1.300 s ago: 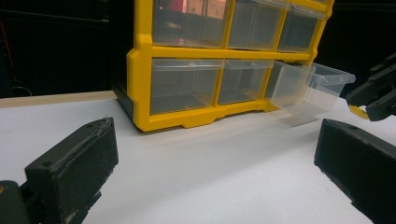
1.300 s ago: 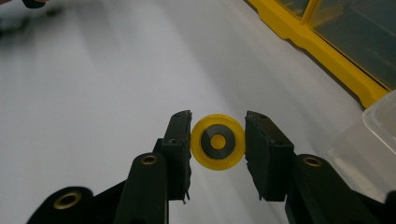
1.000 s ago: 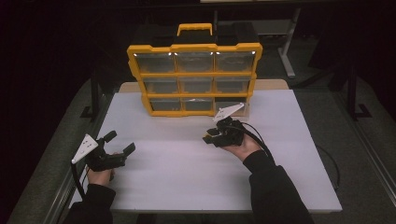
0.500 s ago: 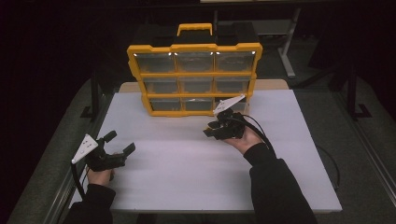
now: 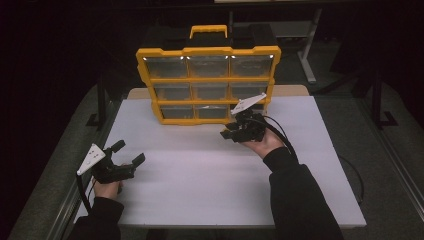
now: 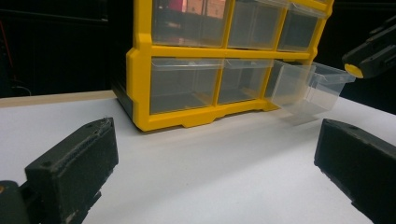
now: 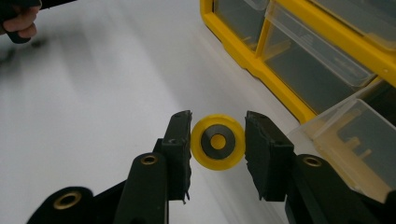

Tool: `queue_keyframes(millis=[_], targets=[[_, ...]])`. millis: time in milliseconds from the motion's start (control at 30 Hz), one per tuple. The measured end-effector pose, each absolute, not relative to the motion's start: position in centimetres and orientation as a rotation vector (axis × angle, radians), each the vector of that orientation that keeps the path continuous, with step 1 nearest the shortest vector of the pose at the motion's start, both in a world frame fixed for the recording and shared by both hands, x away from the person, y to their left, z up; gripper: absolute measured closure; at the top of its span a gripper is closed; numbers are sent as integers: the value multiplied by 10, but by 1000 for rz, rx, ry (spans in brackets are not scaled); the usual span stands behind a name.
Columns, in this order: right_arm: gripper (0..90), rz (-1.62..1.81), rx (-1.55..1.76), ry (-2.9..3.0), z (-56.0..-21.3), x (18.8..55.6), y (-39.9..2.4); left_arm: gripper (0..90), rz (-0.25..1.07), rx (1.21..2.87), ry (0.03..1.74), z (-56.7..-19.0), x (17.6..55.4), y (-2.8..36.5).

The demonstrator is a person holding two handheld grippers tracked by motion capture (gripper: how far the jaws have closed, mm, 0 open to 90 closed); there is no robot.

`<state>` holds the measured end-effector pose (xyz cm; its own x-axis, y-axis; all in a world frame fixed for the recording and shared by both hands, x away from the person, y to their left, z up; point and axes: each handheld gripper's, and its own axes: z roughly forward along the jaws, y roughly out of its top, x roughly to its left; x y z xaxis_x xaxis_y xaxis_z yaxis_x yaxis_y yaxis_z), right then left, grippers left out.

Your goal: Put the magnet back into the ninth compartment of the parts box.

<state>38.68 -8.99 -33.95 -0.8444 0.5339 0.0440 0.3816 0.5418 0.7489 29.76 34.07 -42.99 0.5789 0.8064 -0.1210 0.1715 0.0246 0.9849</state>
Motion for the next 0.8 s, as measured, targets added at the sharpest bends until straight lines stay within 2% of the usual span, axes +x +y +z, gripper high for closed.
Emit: queue_keyframes(millis=[800], targets=[[610, 1184, 866, 2515, -320, 405, -113, 0, 600, 1498, 873, -430, 298, 341]])
